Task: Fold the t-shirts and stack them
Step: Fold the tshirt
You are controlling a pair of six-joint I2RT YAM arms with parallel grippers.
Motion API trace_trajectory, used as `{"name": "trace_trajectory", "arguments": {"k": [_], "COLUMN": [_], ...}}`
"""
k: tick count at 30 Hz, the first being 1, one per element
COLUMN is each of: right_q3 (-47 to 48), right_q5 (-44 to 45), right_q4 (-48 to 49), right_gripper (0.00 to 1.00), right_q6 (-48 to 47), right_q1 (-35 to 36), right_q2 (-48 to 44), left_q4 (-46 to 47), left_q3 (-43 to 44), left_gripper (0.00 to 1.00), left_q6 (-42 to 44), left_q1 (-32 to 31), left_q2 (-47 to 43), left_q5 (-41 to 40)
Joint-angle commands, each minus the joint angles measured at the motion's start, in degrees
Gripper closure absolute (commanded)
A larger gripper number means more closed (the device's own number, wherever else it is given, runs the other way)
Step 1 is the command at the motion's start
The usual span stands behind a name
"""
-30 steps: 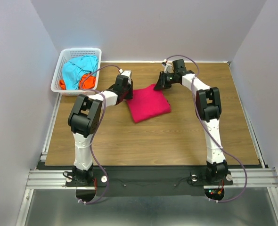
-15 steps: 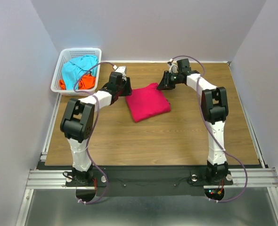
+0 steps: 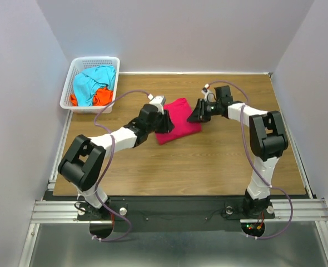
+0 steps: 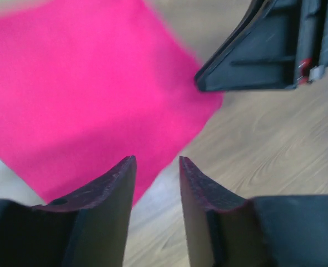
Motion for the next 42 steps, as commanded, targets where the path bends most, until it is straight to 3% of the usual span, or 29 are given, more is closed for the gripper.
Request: {"name": "trace_trajectory", "arguments": {"k": [1,13,23,29,35,42], "right_q3": [-5.29,-16.82,-22.01,-13.15,2.49,16.74], "right_q5": [-1.49,-0.79,1.49,4.22,5.62,5.01], "right_q4": [4.92,12.13,12.4,12.31,12.83,13.45], "right_gripper": [0.68,0.69,0.69,0.65,0.64,0.64], "right_q6": [-1.42,2.17,8.5,8.86,9.56,10.43], "right_q1": [0.3,-5.68,-1.12,-0.76,-0.67,-1.11], "right_q2": [1.6,3.1,-10.69,-12.9,-2.63,13.45], "left_q4": [2.65,1.78,-1.65,-3.41,-6.49,-6.4], "left_q3": [-4.28,-10.7,-6.93,-5.08,-5.25,-11.4], "left_gripper": [0.56,0.63,0.59,0.53,0.52,0.49], "left_q6": [-4.17,-3.04,5.39,7.51,7.86,7.16], "left_q1": [0.01,0.97,4.14,3.7,2.03,1.32], "left_q2": [2.25,5.77,4.11,-1.25,-8.54,-17.86], "left_q5": [-0.73,-4.6,-11.71,-12.69,-12.69,-12.34]}}
